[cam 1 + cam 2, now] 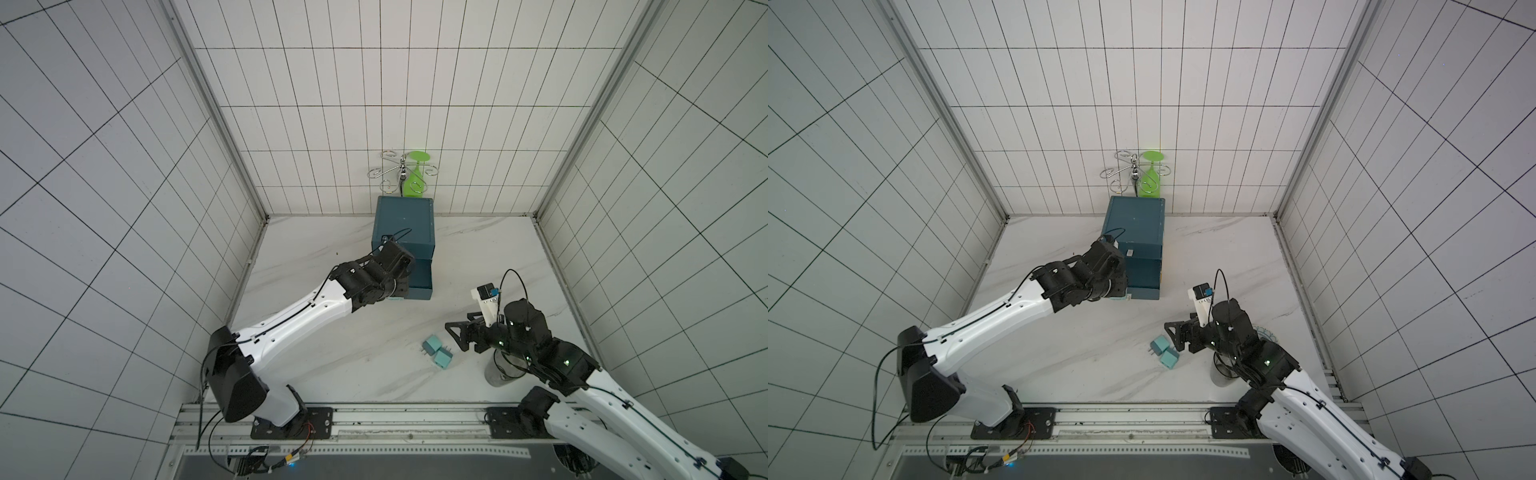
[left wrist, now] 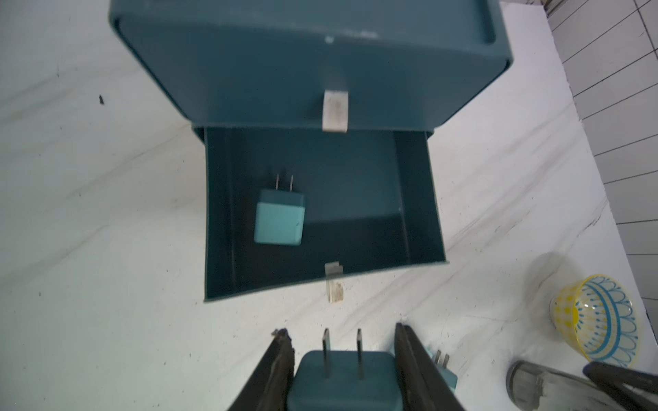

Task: Place the plugs into the drawer by color
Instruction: Place the plug in the drawer.

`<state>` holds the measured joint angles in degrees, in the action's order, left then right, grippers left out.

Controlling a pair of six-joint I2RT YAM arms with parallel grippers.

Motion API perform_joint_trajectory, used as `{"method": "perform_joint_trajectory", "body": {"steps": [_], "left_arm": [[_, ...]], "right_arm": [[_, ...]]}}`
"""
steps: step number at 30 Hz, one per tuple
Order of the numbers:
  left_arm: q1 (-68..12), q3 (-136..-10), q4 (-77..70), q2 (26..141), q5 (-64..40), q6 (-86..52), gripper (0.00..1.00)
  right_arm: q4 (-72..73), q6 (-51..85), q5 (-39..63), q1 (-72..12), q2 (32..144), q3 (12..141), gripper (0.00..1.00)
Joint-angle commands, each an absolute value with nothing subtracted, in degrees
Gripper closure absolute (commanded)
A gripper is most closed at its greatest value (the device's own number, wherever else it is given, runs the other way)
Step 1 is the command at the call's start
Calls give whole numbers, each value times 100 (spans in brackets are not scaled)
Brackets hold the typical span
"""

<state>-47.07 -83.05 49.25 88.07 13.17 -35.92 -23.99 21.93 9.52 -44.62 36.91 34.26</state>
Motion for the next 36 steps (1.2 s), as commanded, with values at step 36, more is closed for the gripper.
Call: {"method": "perform_joint_trajectory", "body": {"steps": [36], "left_arm": [[-4016,-8912,4253,11169,1503,-3164,70]], "right_arm": [[-2479,2206,782,-4403,3920,3261,7]]}}
